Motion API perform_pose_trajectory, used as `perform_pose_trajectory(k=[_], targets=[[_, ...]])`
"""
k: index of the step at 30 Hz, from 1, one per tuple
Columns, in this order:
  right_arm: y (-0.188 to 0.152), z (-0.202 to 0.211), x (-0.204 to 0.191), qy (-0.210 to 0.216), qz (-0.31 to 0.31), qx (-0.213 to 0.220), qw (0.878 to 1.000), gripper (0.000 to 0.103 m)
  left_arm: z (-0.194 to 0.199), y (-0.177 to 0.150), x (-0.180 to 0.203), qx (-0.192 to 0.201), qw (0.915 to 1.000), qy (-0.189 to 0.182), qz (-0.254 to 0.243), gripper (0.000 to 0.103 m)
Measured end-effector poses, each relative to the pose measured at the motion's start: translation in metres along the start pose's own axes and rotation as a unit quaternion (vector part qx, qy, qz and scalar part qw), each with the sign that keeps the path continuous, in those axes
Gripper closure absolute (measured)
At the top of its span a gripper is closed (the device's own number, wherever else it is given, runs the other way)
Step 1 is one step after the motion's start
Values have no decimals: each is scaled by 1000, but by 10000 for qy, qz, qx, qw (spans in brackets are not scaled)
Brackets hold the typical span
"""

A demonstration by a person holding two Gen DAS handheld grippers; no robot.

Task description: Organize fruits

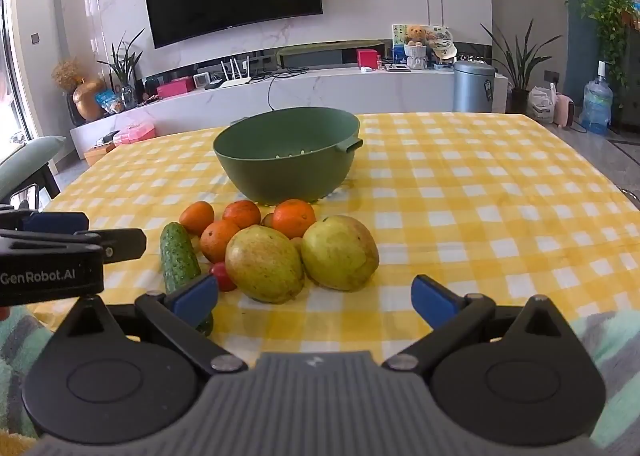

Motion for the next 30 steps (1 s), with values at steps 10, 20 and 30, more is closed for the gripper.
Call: perform_pose_trajectory(k=[10, 20, 30], targets=[[1, -2, 0, -3, -30, -31, 10000, 4, 4, 1, -1, 8, 10000, -47, 35, 24], [0, -4, 2, -45, -41, -70, 10000, 4, 4, 2, -1, 7, 10000, -48, 33, 24], [0, -5, 2, -89, -61, -96, 9999, 4, 6, 3, -2, 6, 10000, -70, 62, 24]])
Point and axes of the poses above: each gripper's, at about its wrist camera, not at the fingertips, and z roughly against the way its jaws point, x to its right, y to its top, the point moved 5 cm from there along -z, roughly the way its jaws point, and after that the axes turned 4 degrees about y, right-handed, at the moved point
